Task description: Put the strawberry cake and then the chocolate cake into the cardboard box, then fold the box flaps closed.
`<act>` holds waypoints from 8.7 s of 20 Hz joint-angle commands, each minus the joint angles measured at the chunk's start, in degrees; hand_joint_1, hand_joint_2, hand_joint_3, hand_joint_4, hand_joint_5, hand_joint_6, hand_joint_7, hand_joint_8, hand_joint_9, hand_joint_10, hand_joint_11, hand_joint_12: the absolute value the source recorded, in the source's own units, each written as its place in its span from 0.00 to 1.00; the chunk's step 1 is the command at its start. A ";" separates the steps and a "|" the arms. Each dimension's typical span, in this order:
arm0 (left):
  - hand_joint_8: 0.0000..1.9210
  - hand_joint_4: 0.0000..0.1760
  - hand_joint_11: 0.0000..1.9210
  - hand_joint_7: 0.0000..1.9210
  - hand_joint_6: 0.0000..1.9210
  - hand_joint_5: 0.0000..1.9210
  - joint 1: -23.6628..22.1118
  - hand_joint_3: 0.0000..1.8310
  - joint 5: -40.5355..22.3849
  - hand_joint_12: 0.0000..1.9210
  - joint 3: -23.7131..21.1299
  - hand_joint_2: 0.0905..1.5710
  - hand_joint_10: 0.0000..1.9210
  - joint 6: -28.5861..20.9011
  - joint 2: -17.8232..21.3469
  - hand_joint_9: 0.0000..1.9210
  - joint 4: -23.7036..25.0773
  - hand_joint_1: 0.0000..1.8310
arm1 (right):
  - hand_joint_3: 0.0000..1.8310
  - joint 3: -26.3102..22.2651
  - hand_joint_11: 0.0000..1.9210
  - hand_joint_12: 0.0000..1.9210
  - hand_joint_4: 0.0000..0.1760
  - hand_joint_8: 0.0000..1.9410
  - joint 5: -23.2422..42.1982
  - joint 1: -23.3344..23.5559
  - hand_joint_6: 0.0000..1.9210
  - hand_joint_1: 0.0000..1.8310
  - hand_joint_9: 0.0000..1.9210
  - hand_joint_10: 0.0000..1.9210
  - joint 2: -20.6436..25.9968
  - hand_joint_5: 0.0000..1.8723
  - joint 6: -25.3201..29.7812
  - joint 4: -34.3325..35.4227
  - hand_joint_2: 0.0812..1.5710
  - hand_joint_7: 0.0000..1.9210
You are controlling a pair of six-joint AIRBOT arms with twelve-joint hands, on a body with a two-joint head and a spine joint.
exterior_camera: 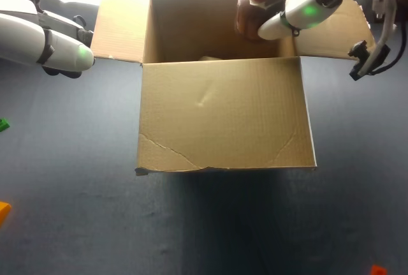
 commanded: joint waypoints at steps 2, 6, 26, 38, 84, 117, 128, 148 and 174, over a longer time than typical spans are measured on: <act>0.00 0.17 0.04 0.21 0.00 0.15 -0.26 0.00 3.64 0.68 0.10 0.83 0.00 -0.61 -0.04 0.28 -1.99 0.13 | 0.00 1.17 0.11 1.00 0.09 0.75 6.88 0.70 0.71 0.62 0.22 0.82 -0.53 0.37 0.29 0.31 0.79 0.39; 0.00 0.18 0.03 0.22 0.00 0.14 -0.24 0.00 3.74 0.69 0.10 0.82 0.00 -0.91 -0.18 0.28 -1.99 0.14 | 0.00 3.76 0.10 1.00 0.00 0.61 7.28 0.63 0.54 0.52 0.19 0.78 -2.97 0.25 0.29 0.40 0.75 0.27; 0.00 0.20 0.03 0.22 0.00 0.14 -1.49 0.00 4.31 0.69 0.52 0.82 0.00 -3.17 -0.40 0.28 -3.66 0.14 | 0.00 2.93 0.00 0.75 0.00 0.00 7.05 2.18 0.05 0.34 0.13 0.29 -0.35 0.10 0.26 0.16 0.61 0.18; 0.01 0.17 0.03 0.24 0.01 0.16 -8.80 0.00 5.21 0.70 -0.92 0.82 0.01 -8.81 -1.59 0.29 -3.03 0.13 | 0.00 -0.16 0.00 0.79 0.00 0.01 10.04 2.52 0.06 0.17 0.13 0.41 13.10 0.18 0.05 0.40 0.71 0.26; 0.00 0.06 0.08 0.33 0.00 0.24 1.42 0.00 23.02 0.69 -13.39 0.81 0.00 -6.28 -5.53 0.35 -16.56 0.16 | 0.00 -11.91 0.02 0.89 0.00 0.06 36.36 -38.12 0.31 0.18 0.18 0.53 16.94 0.19 -24.83 6.36 0.76 0.33; 0.00 0.07 0.09 0.33 0.00 0.25 -1.07 0.00 15.78 0.70 -11.57 0.81 0.00 0.16 -6.29 0.36 -16.69 0.17 | 0.00 -9.33 0.00 0.88 0.00 0.03 34.03 -16.82 0.33 0.16 0.18 0.52 16.19 0.19 -23.93 6.62 0.78 0.35; 0.00 0.05 0.08 0.33 0.00 0.24 -3.95 0.00 6.91 0.70 -6.30 0.81 0.00 23.96 -7.42 0.35 -32.11 0.16 | 0.00 -10.11 0.00 0.88 0.00 0.02 33.63 -13.86 0.33 0.17 0.17 0.53 15.06 0.18 -23.86 6.62 0.78 0.34; 0.00 0.06 0.08 0.32 0.00 0.23 -3.48 0.00 -2.59 0.70 8.07 0.81 0.00 13.36 -6.73 0.35 -15.25 0.16 | 0.00 -4.84 0.00 0.89 0.00 0.02 25.46 -10.27 0.33 0.15 0.18 0.53 6.62 0.19 -24.45 6.48 0.79 0.36; 0.00 0.04 0.08 0.33 0.00 0.24 0.35 0.00 -16.31 0.72 1.80 0.82 0.00 8.10 -1.36 0.35 -7.91 0.14 | 0.00 -4.80 0.00 0.88 0.00 0.02 22.63 -13.81 0.33 0.15 0.17 0.53 5.93 0.19 -24.58 0.29 0.78 0.36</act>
